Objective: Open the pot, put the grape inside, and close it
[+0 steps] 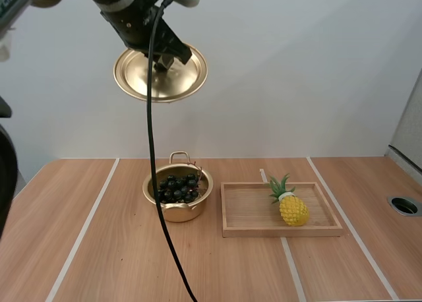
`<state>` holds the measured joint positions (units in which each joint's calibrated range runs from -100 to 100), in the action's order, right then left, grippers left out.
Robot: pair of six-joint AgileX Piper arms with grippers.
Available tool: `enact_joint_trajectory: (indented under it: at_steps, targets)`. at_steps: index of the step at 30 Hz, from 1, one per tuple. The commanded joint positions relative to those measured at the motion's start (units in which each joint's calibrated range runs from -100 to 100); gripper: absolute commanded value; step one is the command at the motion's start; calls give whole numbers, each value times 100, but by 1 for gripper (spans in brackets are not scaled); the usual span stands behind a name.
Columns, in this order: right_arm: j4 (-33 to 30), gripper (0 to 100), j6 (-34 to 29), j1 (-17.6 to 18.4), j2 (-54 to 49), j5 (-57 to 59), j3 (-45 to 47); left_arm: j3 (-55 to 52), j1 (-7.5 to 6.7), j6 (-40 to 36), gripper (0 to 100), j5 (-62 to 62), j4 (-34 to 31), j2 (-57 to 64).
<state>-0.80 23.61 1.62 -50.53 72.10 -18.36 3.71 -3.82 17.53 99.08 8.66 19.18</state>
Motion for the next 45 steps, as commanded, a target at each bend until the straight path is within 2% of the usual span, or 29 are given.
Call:
enact_joint_trajectory:
  at_steps: [1, 9, 16, 25, 45]
  targets:
    - [-37, 0, -7, -24, -76, 74, -40, -404, 4, 153, 0, -457, 187, 54]
    - [-37, 0, -7, -24, -76, 126, -40, -1559, 4, 447, 0, -1309, 226, 41]
    - [-25, 0, -7, -24, -76, 194, -40, -2162, 4, 769, 0, -1453, 226, -115]
    - [-4, 0, -7, -24, -76, 315, -40, -2589, 4, 1283, 0, -1434, 492, -184]
    - [-4, 0, -7, -24, -76, 315, -40, -2814, 4, 1545, 0, -1839, 780, -1296]
